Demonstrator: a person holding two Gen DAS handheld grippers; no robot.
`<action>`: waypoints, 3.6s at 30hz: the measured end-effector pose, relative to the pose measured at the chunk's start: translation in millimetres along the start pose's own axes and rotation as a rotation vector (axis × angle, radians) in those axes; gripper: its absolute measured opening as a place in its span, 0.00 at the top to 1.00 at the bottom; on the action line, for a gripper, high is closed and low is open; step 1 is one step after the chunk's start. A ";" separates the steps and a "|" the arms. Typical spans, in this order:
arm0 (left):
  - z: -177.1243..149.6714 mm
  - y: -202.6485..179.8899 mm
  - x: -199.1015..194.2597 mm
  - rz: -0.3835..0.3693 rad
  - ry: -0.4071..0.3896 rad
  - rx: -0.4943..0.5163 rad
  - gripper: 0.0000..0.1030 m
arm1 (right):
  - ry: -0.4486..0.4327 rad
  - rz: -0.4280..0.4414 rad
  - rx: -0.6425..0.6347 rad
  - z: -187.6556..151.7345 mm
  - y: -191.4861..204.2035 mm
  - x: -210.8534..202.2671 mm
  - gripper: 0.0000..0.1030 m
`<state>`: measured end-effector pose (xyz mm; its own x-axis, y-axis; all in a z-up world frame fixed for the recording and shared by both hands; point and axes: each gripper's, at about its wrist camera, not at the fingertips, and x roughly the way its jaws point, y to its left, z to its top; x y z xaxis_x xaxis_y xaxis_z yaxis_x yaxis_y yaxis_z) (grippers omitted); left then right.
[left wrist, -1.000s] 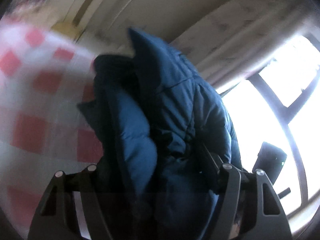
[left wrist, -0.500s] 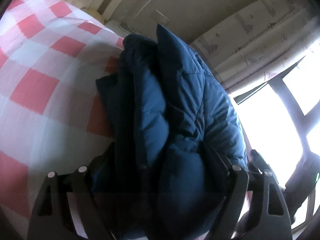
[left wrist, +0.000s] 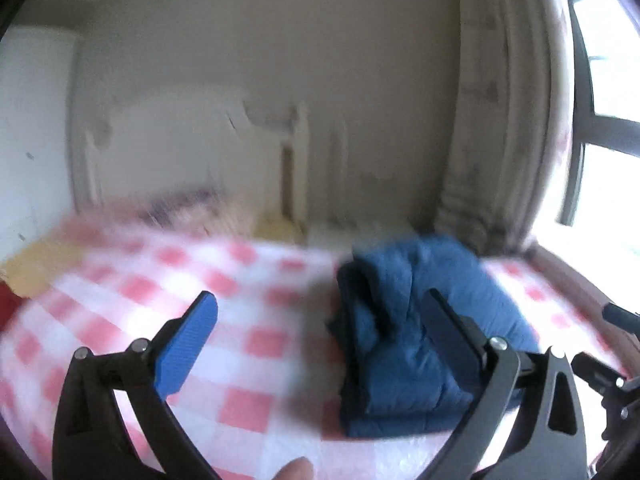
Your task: Fold large clothes
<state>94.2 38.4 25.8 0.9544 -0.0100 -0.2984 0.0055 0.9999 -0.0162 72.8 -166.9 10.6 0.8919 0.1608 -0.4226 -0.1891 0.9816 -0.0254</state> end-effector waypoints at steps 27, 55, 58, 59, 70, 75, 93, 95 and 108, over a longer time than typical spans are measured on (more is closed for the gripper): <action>-46.5 -66.3 -48.7 -0.013 0.064 0.098 0.02 | 0.047 -0.048 0.037 -17.6 -5.6 -23.6 0.05; -51.4 -63.2 -48.9 -0.010 0.081 0.097 0.02 | 0.060 -0.022 0.006 -21.4 7.2 -20.1 0.05; -51.7 -63.0 -48.8 -0.011 0.083 0.096 0.02 | 0.060 -0.022 0.006 -21.5 8.0 -20.0 0.05; -52.2 -62.7 -48.8 -0.012 0.083 0.097 0.02 | 0.060 -0.023 0.006 -21.6 8.3 -19.9 0.05; -56.3 -61.3 -49.4 -0.015 0.094 0.098 0.02 | 0.059 -0.025 0.006 -21.7 8.3 -20.1 0.05; -57.1 -60.5 -49.7 -0.015 0.096 0.096 0.02 | 0.060 -0.022 0.006 -22.0 7.8 -20.1 0.05; -60.4 -61.0 -50.4 -0.020 0.100 0.096 0.02 | 0.049 -0.019 -0.005 -23.5 11.4 -22.0 0.05; -60.4 -61.5 -51.1 -0.020 0.099 0.097 0.02 | 0.048 -0.020 -0.009 -24.0 12.3 -22.4 0.05; -60.5 -61.2 -51.0 -0.021 0.100 0.097 0.02 | 0.048 -0.022 -0.013 -24.5 11.3 -23.7 0.05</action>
<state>27.2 -23.1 -15.7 0.9192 -0.0276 -0.3929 0.0587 0.9960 0.0674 39.5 -162.1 -1.9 0.8751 0.1339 -0.4651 -0.1753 0.9834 -0.0467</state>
